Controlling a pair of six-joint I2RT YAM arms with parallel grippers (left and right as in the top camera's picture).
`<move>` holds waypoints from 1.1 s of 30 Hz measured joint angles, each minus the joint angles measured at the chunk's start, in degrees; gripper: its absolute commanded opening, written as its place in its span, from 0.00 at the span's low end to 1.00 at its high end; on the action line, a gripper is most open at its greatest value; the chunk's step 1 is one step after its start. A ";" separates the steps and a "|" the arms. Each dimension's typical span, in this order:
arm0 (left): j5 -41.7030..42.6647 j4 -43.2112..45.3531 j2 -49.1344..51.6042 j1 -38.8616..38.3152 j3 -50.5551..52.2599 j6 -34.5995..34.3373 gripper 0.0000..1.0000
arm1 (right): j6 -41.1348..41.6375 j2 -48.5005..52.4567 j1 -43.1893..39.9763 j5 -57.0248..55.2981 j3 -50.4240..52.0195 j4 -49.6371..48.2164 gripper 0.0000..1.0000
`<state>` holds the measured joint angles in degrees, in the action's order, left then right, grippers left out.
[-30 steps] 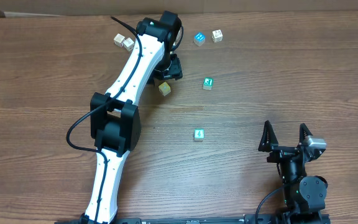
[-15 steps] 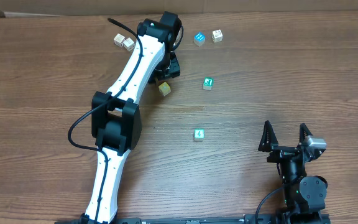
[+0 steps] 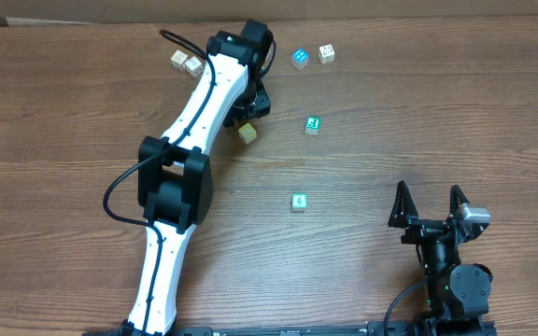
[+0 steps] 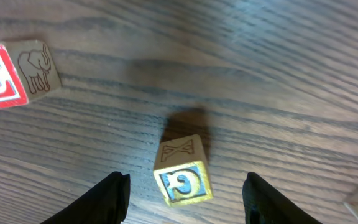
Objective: Form a tower
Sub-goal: 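Lower the left gripper onto the beige X block and close, then lift the X block and carry it toward the 4 block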
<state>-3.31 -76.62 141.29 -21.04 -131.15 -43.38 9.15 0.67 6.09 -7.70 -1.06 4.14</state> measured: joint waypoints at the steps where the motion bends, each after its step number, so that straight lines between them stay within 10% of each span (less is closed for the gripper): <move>1: 0.00 0.37 0.00 0.00 0.48 -0.09 0.55 | -0.02 0.02 0.00 0.00 0.00 -0.02 1.00; 33: 0.07 7.54 0.37 0.02 8.61 2.49 0.33 | 0.00 0.02 0.00 0.00 0.00 -0.04 1.00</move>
<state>-3.25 -69.08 141.67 -21.02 -122.54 -40.88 9.15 0.69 6.09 -7.70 -1.06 4.10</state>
